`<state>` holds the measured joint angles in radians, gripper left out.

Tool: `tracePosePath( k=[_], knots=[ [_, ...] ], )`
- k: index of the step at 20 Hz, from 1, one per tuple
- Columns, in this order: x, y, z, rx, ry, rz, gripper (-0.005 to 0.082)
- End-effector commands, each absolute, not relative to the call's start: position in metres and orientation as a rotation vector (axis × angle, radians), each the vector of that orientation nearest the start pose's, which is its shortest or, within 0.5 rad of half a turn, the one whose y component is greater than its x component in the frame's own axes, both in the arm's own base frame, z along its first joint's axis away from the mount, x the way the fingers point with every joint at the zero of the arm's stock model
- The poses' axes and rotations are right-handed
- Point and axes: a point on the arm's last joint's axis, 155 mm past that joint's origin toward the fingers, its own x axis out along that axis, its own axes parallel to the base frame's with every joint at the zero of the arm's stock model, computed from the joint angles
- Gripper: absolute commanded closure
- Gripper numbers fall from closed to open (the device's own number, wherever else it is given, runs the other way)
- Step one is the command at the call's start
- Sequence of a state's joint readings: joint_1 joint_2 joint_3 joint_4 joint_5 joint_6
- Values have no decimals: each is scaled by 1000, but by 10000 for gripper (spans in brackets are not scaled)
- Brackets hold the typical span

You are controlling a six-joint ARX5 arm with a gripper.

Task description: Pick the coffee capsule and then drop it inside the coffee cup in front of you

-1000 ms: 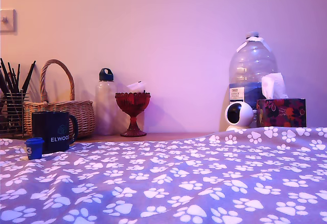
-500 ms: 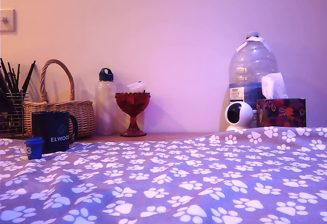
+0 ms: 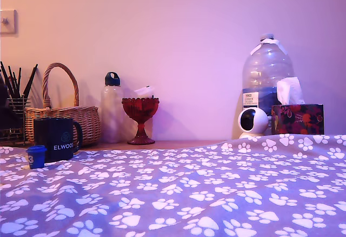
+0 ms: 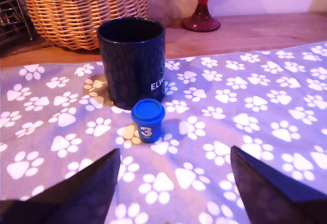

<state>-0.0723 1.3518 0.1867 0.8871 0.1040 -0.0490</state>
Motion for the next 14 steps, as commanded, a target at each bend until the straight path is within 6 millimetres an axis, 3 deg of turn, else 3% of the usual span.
tracePosePath(
  k=[1,7,14],
  knots=[
    [354,-45,85,-48,282,-170,142],
    [363,-46,74,-49,275,-171,142],
    [391,-48,58,-49,305,-169,143]
  ],
)
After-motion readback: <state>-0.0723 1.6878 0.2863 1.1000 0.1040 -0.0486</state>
